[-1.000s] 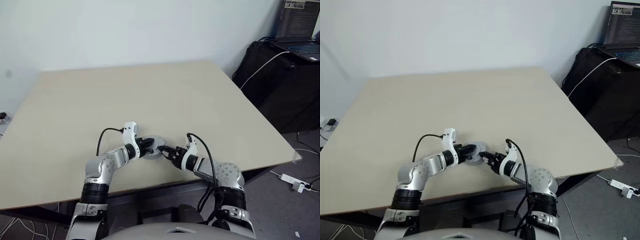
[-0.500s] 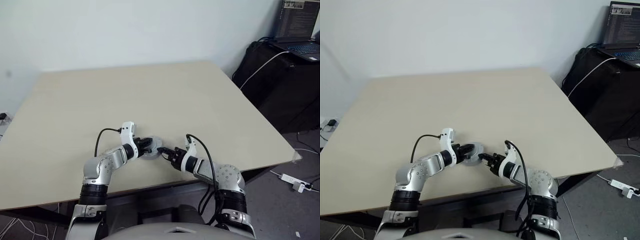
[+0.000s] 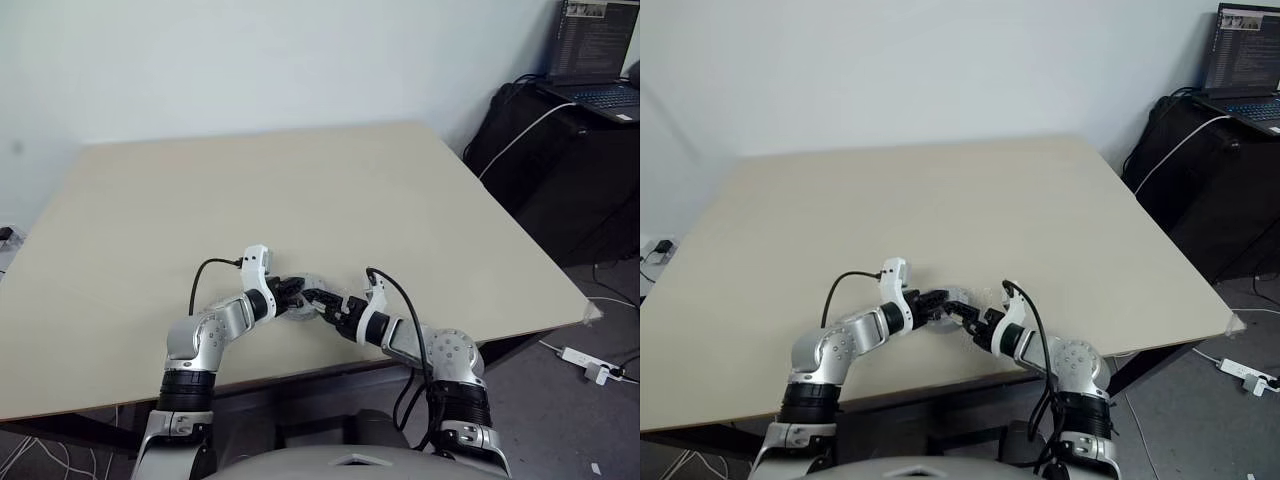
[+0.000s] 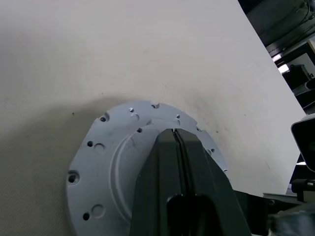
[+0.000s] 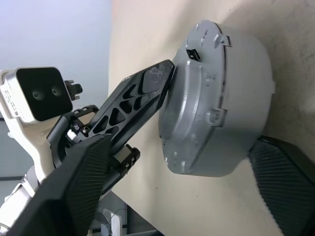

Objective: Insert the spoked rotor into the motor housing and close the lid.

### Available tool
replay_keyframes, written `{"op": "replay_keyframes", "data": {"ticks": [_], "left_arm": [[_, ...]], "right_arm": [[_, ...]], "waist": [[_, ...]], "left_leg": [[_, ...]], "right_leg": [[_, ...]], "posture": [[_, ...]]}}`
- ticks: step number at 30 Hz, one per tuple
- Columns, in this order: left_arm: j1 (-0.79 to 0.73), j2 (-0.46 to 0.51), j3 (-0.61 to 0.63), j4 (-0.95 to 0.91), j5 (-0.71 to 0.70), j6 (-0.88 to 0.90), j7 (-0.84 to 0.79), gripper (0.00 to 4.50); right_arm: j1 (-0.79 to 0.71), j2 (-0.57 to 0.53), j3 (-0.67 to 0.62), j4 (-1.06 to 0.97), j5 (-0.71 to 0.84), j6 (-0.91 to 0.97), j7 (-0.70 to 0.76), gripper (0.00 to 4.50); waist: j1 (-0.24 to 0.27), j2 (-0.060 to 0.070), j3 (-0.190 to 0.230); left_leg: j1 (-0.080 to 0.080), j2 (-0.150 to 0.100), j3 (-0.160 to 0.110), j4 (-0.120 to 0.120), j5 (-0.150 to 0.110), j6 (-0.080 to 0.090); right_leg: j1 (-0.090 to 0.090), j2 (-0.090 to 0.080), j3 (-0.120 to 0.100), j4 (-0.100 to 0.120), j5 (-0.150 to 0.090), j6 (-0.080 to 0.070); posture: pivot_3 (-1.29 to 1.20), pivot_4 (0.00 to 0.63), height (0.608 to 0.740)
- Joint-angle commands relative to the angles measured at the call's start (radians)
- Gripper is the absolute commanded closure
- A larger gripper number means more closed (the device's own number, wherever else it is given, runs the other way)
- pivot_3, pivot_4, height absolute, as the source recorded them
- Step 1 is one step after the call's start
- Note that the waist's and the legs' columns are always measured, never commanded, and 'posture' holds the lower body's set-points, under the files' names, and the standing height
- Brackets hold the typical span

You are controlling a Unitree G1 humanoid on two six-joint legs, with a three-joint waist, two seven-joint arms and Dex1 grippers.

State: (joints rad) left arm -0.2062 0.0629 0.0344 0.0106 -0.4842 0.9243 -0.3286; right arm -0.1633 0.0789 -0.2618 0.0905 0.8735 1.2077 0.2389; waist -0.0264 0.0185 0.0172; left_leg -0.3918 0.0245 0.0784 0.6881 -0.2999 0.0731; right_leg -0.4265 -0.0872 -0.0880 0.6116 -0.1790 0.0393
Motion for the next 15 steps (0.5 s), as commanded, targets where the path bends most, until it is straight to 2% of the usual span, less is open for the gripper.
{"op": "replay_keyframes", "data": {"ticks": [1,9,15], "left_arm": [[0.017,0.003,-0.009,0.033,0.014,0.019,0.014,4.50],[0.019,0.002,-0.009,0.033,0.014,0.016,0.014,4.50],[0.019,0.001,-0.007,0.034,0.015,0.014,0.012,4.50]], "right_arm": [[-0.028,0.071,0.021,-0.039,0.049,-0.020,0.019,0.04],[-0.029,0.072,0.024,-0.039,0.053,-0.020,0.020,0.04],[-0.031,0.076,0.025,-0.038,0.056,-0.010,0.014,1.95]], "waist": [[0.000,0.000,0.000],[0.000,0.000,0.000],[0.003,0.000,0.000]], "left_leg": [[0.000,0.000,0.000,0.000,0.000,0.000],[0.000,0.000,0.000,0.000,0.000,0.000],[0.000,0.000,0.000,0.000,0.000,0.000]], "right_leg": [[0.000,0.000,0.000,0.000,0.000,0.000],[0.000,0.000,0.000,0.000,0.000,0.000],[0.000,0.000,0.000,0.000,0.000,0.000]], "posture": [[0.00,0.000,0.740],[0.00,0.000,0.740],[0.00,0.000,0.740]]}}
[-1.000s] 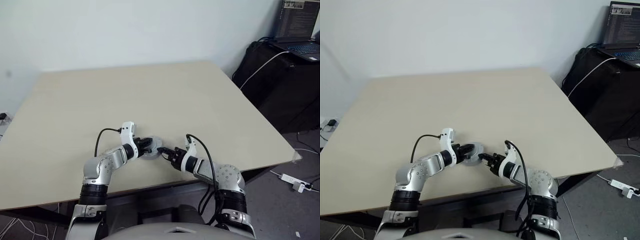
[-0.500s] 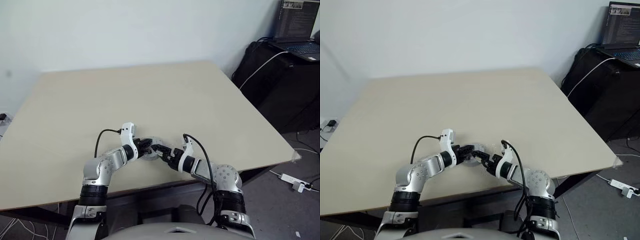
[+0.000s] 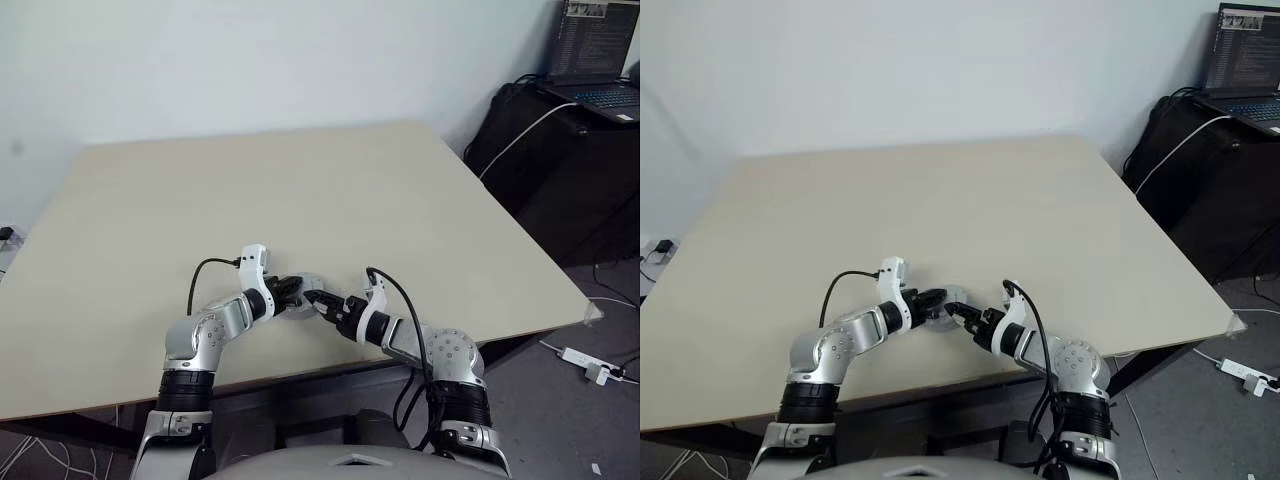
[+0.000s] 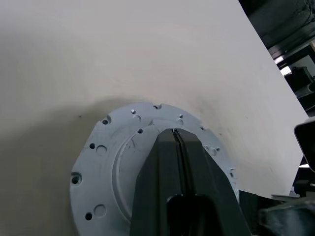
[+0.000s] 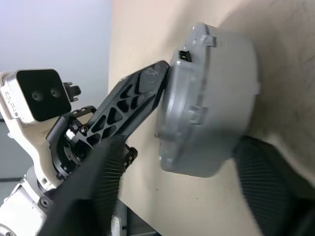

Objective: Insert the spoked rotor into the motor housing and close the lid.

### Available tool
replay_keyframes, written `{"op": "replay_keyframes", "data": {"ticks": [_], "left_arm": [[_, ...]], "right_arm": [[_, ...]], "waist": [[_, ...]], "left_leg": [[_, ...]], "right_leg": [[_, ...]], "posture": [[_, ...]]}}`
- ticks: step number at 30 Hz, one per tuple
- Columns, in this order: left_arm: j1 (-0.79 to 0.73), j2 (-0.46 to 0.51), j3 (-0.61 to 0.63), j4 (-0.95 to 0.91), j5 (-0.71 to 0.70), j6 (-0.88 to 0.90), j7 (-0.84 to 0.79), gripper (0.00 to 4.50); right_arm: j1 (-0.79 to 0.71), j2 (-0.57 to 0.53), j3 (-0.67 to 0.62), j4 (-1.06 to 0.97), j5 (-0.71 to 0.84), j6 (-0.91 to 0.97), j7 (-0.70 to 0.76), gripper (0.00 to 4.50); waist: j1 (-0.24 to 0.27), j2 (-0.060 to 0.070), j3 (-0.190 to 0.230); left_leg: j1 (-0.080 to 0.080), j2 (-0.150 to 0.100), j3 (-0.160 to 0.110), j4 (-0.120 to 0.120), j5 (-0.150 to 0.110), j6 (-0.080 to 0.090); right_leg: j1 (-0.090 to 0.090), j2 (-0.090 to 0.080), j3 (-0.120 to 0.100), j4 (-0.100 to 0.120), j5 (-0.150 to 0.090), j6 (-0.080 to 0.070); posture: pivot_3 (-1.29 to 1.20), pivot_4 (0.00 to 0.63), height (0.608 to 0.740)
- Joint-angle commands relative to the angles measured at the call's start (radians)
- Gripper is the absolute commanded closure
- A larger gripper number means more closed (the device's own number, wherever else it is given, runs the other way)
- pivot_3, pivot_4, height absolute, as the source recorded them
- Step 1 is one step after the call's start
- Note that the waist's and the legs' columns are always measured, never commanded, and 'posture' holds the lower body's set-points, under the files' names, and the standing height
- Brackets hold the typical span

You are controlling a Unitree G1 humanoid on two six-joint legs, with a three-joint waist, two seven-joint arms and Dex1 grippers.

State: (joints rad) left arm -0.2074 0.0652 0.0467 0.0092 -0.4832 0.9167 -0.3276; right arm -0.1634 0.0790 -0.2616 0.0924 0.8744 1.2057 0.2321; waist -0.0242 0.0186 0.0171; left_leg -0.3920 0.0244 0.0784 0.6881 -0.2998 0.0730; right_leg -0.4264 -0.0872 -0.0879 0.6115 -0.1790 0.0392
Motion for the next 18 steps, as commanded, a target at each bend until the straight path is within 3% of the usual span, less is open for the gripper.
{"op": "replay_keyframes", "data": {"ticks": [1,4,18], "left_arm": [[0.021,-0.001,-0.018,0.035,0.014,0.020,0.012,4.50],[0.024,-0.001,-0.016,0.034,0.013,0.019,0.011,4.50],[0.052,-0.023,0.002,-0.005,-0.003,0.009,0.022,4.50]], "right_arm": [[-0.033,0.075,0.024,-0.037,0.054,-0.009,0.020,2.26],[-0.036,0.076,0.022,-0.033,0.052,-0.014,0.016,3.14],[-0.025,0.074,0.000,-0.029,0.057,-0.020,-0.005,3.16]], "waist": [[0.001,0.000,0.000],[0.002,0.000,0.000],[0.001,0.000,0.000]], "left_leg": [[0.000,0.000,0.000,0.000,0.000,0.000],[0.000,0.000,0.000,0.000,0.000,0.000],[0.000,0.000,0.000,0.000,0.000,0.000]], "right_leg": [[0.000,0.000,0.000,0.000,0.000,0.000],[0.000,0.000,0.000,0.000,0.000,0.000],[0.000,0.000,0.000,0.000,0.000,0.000]], "posture": [[0.00,0.000,0.740],[0.00,0.000,0.740],[0.00,0.000,0.740]]}}
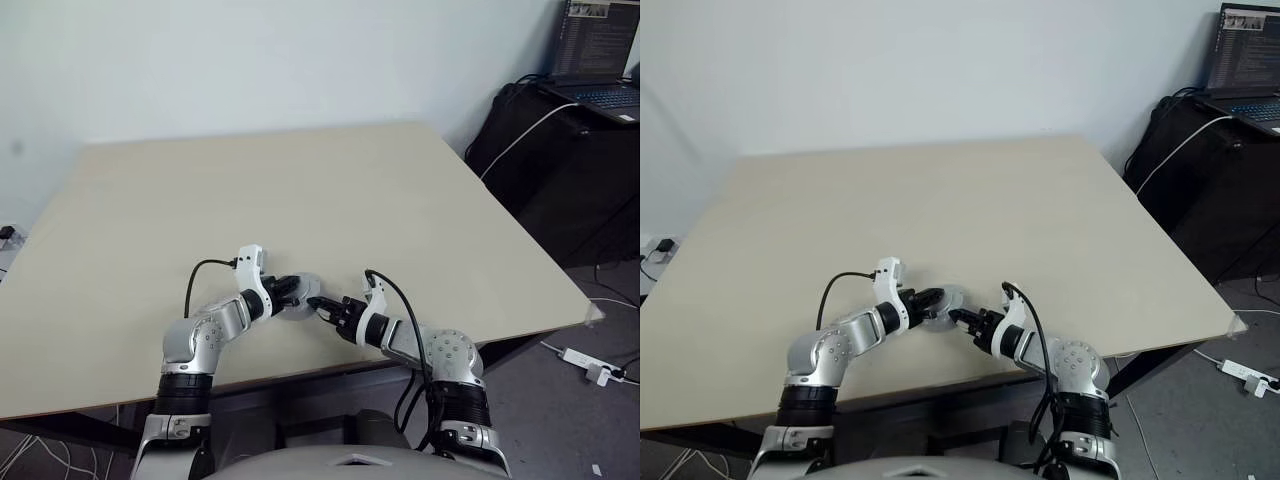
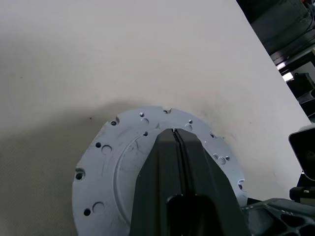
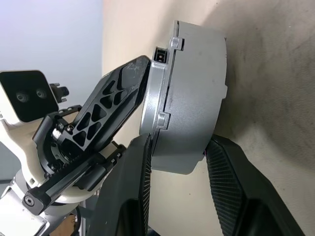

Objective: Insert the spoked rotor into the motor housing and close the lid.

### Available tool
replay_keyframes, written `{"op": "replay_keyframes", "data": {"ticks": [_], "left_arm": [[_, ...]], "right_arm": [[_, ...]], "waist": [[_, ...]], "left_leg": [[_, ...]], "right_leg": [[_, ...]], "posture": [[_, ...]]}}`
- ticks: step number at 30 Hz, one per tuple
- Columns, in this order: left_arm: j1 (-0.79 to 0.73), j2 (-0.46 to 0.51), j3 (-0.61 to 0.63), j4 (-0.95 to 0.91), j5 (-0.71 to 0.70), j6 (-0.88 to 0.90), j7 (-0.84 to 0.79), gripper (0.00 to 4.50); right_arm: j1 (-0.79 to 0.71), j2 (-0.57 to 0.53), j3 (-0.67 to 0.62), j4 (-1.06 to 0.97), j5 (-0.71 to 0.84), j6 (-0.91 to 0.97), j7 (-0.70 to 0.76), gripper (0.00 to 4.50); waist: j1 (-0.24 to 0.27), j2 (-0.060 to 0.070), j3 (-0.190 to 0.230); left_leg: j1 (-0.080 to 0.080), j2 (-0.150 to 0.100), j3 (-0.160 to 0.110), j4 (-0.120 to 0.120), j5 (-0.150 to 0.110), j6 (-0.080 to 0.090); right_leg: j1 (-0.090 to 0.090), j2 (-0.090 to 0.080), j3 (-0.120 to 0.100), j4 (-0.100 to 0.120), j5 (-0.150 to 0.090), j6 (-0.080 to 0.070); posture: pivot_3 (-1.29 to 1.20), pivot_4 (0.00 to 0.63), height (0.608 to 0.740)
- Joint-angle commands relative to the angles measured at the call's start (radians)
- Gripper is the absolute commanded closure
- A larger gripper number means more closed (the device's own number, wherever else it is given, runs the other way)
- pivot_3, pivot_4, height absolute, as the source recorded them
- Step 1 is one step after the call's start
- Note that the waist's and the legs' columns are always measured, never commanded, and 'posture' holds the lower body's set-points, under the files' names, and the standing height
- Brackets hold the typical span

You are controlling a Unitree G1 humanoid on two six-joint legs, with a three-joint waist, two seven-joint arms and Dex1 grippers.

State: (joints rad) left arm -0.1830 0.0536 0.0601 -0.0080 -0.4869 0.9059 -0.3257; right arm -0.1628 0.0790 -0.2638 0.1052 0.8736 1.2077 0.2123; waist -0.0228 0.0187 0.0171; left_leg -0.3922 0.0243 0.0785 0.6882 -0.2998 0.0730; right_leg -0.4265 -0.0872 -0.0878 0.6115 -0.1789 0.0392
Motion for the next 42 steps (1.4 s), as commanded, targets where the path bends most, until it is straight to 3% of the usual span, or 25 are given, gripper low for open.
{"op": "replay_keyframes", "data": {"ticks": [1,6,13,15,20,24,34,37,42], "left_arm": [[0.029,-0.014,-0.008,0.006,-0.001,0.019,0.021,4.50],[0.053,-0.059,0.039,-0.060,-0.026,-0.038,0.049,4.50],[0.139,-0.157,0.091,-0.167,-0.008,-0.394,0.073,4.50],[0.171,-0.170,0.109,-0.195,-0.080,-0.399,0.049,4.50],[0.260,-0.214,0.187,-0.269,-0.431,-0.331,-0.011,4.50],[0.345,-0.251,0.205,-0.243,-0.620,-0.288,0.069,4.50],[0.515,-0.259,0.094,-0.208,-0.812,-0.242,0.132,4.50],[0.541,-0.253,0.061,-0.210,-0.858,-0.249,0.133,3.87],[0.542,-0.248,0.042,-0.203,-0.919,-0.265,0.107,2.26]], "right_arm": [[-0.025,0.073,0.000,-0.042,0.059,-0.022,0.014,3.16],[-0.008,0.072,-0.018,-0.047,0.071,-0.022,0.006,3.16],[0.013,0.074,-0.029,-0.058,0.107,-0.028,-0.013,3.17],[0.018,0.072,-0.029,-0.061,0.118,-0.030,-0.018,3.17],[0.033,0.069,-0.033,-0.074,0.149,-0.026,-0.033,3.17],[0.034,0.074,-0.056,-0.082,0.196,-0.033,-0.052,3.19],[0.017,0.073,-0.077,-0.127,0.320,-0.077,-0.114,3.28],[0.012,0.070,-0.074,-0.140,0.351,-0.090,-0.129,3.28],[0.009,0.061,-0.049,-0.164,0.398,-0.096,-0.154,3.28]], "waist": [[0.000,0.000,0.000],[0.001,0.000,0.000],[0.005,-0.003,0.002],[0.006,-0.003,0.002],[0.005,-0.004,0.003],[0.004,-0.004,0.004],[0.001,-0.005,0.006],[0.003,-0.004,0.007],[0.002,-0.003,0.008]], "left_leg": [[0.000,0.000,0.000,0.000,0.000,0.000],[-0.001,0.000,0.000,0.000,0.000,0.000],[-0.002,0.000,0.000,0.000,0.000,0.000],[-0.003,0.000,0.000,0.000,0.000,0.000],[-0.003,0.000,0.000,0.000,-0.001,0.001],[-0.003,0.000,0.000,0.000,-0.001,0.001],[-0.003,0.000,0.000,0.000,-0.001,0.001],[-0.003,0.000,0.000,0.000,-0.001,0.001],[-0.002,0.001,0.000,0.000,-0.001,0.001]], "right_leg": [[0.000,0.000,0.000,0.000,0.000,0.000],[0.000,0.000,0.000,0.000,0.000,0.000],[-0.002,0.000,0.000,-0.001,0.002,-0.004],[-0.002,0.000,0.000,-0.001,0.002,-0.005],[-0.002,-0.001,0.000,-0.002,0.001,-0.003],[-0.002,-0.001,0.000,-0.002,-0.001,0.000],[-0.002,-0.001,0.000,-0.002,-0.001,0.000],[-0.003,-0.001,0.000,-0.002,-0.001,0.000],[-0.003,-0.001,-0.001,-0.002,-0.001,0.000]], "posture": [[0.00,0.000,0.740],[0.00,0.000,0.740],[0.00,0.000,0.740],[0.00,0.000,0.740],[0.00,0.000,0.740],[0.00,0.000,0.740],[0.00,0.000,0.740],[0.00,0.000,0.740],[0.00,0.000,0.740]]}}
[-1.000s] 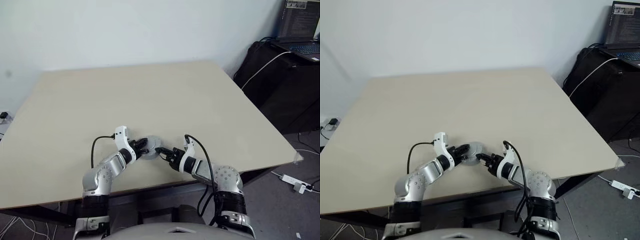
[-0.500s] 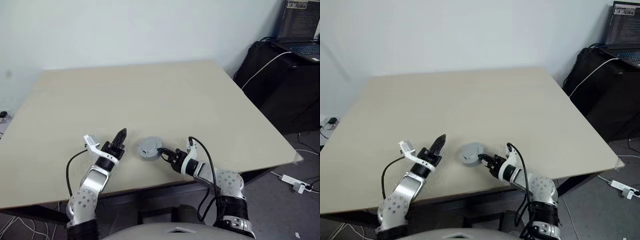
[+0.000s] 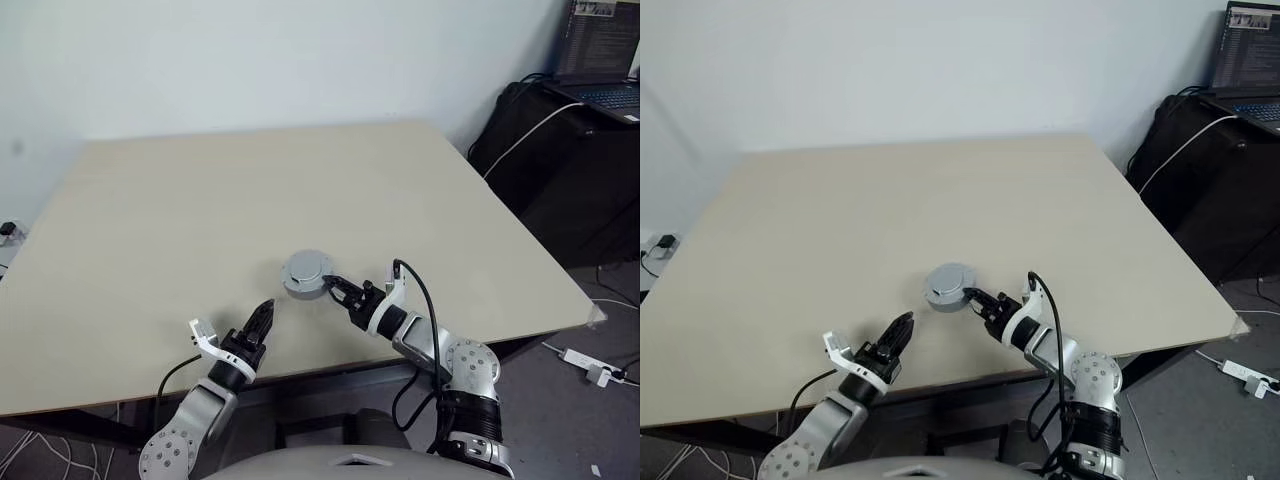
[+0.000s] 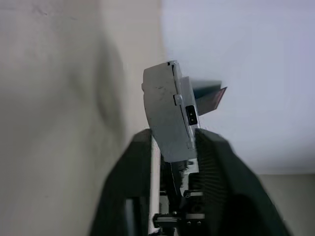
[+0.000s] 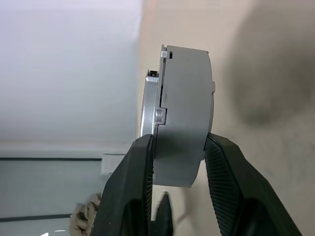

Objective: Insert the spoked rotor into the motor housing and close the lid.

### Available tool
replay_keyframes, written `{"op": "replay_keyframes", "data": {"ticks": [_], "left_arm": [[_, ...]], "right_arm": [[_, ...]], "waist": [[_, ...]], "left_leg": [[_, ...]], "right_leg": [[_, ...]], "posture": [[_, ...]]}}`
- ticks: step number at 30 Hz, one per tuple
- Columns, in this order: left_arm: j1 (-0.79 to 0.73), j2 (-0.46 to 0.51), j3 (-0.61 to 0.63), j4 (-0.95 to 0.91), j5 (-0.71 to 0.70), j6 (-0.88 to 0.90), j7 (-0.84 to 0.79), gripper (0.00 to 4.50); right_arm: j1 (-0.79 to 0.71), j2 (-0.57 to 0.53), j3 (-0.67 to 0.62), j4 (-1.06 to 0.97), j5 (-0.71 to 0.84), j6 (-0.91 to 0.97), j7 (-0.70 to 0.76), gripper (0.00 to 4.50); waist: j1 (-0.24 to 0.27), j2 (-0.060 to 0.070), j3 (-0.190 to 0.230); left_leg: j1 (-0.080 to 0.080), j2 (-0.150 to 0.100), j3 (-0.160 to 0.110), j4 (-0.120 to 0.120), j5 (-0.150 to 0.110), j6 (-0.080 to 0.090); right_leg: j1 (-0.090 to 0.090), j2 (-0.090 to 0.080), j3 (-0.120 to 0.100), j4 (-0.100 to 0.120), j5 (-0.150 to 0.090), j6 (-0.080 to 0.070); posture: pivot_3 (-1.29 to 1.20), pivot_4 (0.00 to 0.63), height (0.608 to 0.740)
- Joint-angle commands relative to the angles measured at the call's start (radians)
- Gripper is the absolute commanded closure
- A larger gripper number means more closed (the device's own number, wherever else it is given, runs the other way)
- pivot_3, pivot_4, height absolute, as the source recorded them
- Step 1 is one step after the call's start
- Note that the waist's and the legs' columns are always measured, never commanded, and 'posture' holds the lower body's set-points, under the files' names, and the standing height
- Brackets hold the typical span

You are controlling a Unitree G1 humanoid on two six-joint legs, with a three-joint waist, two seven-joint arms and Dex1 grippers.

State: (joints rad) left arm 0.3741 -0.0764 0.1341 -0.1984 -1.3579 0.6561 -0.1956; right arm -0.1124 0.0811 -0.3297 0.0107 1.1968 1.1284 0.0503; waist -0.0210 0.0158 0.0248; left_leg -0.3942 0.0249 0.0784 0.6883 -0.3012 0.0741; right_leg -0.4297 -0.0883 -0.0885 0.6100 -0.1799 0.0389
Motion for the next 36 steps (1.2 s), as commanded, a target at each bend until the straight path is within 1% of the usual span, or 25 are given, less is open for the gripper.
{"op": "replay_keyframes", "data": {"ticks": [1,6,7,8,21,30,33,36], "left_arm": [[-0.017,-0.116,-0.036,-0.012,-0.059,-0.015,-0.028,1.91],[-0.025,-0.112,-0.051,0.000,-0.085,-0.029,-0.028,0.26],[-0.027,-0.110,-0.056,0.003,-0.090,-0.028,-0.031,0.01],[-0.029,-0.109,-0.059,0.006,-0.094,-0.028,-0.034,0.00],[-0.040,-0.099,-0.095,0.031,-0.135,-0.037,-0.040,0.00],[-0.041,-0.098,-0.101,0.029,-0.138,-0.043,-0.044,0.00],[-0.040,-0.096,-0.102,0.028,-0.143,-0.040,-0.041,0.64],[-0.039,-0.092,-0.106,0.026,-0.148,-0.040,-0.041,1.61]], "right_arm": [[-0.040,0.057,0.021,-0.072,0.081,-0.018,0.004,3.28],[-0.030,0.045,0.043,-0.088,0.120,-0.013,-0.015,3.28],[-0.027,0.042,0.049,-0.093,0.127,-0.008,-0.020,3.28],[-0.024,0.038,0.054,-0.097,0.134,-0.004,-0.023,3.28],[0.052,-0.021,0.131,-0.181,0.273,0.061,-0.087,3.28],[0.088,-0.064,0.187,-0.197,0.346,0.052,-0.125,3.28],[0.089,-0.073,0.200,-0.198,0.359,0.041,-0.129,3.28],[0.089,-0.083,0.206,-0.194,0.358,0.030,-0.134,3.28]], "waist": [[-0.001,0.000,0.000],[0.000,0.000,0.000],[0.000,0.000,0.000],[0.000,0.000,0.000],[0.000,0.000,0.000],[0.000,0.000,0.000],[0.000,0.000,0.000],[0.001,0.000,0.000]], "left_leg": [[0.000,0.000,0.000,0.000,0.000,0.000],[-0.001,0.000,0.001,0.000,0.000,0.000],[-0.001,-0.001,0.001,0.000,0.000,0.000],[-0.001,-0.001,0.001,0.000,0.000,0.000],[-0.001,0.000,0.001,0.000,0.000,0.000],[-0.001,0.000,0.001,0.000,0.000,0.000],[-0.001,0.000,0.001,0.000,0.000,0.000],[-0.001,0.000,0.001,0.000,0.000,0.000]], "right_leg": [[0.000,0.000,0.000,0.000,0.000,0.000],[0.000,0.000,0.000,0.000,0.000,0.000],[0.000,0.000,0.001,0.000,0.000,0.000],[0.000,0.000,0.001,0.000,0.000,0.000],[0.000,0.000,0.001,0.000,0.000,0.000],[0.000,0.000,0.001,0.000,0.000,0.000],[0.000,0.000,0.000,-0.001,0.000,0.000],[0.000,0.000,0.000,-0.001,0.000,0.000]], "posture": [[0.00,0.000,0.740],[0.00,0.000,0.740],[0.00,0.000,0.740],[0.00,0.000,0.740],[0.00,0.000,0.740],[0.00,0.000,0.740],[0.00,0.000,0.740],[0.00,0.000,0.740]]}}
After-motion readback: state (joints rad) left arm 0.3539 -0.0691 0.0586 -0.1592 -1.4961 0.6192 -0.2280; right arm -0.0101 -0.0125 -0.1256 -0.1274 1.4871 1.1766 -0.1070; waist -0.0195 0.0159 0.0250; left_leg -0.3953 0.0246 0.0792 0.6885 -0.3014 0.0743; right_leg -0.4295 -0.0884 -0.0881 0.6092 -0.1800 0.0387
